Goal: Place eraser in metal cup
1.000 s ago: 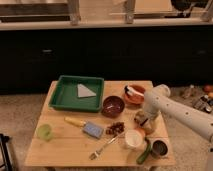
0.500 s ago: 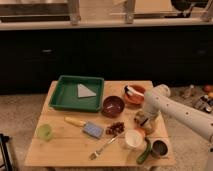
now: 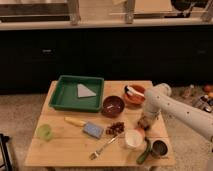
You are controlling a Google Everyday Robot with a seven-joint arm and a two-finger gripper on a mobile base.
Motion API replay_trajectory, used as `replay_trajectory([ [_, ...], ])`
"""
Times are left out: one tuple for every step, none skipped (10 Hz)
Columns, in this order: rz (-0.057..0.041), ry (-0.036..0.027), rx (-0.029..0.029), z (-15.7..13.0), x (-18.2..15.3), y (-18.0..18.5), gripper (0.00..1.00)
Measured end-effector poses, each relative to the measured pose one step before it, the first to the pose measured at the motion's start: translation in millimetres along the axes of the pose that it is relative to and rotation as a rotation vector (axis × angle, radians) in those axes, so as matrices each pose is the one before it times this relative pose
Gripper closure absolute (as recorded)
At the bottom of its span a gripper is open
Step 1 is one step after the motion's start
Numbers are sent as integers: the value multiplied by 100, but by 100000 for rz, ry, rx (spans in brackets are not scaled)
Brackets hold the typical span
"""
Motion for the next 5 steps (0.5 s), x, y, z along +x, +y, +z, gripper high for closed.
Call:
replay_trajectory([
  [41, -37, -101, -66, 9, 54, 100],
  [-20, 60, -59, -43, 20, 39, 100],
  [12, 258, 195, -194, 113, 109, 100],
  [-45, 1445, 2204, -896, 487, -219, 100],
  [-87, 1447, 2433, -1363, 447, -234, 100],
])
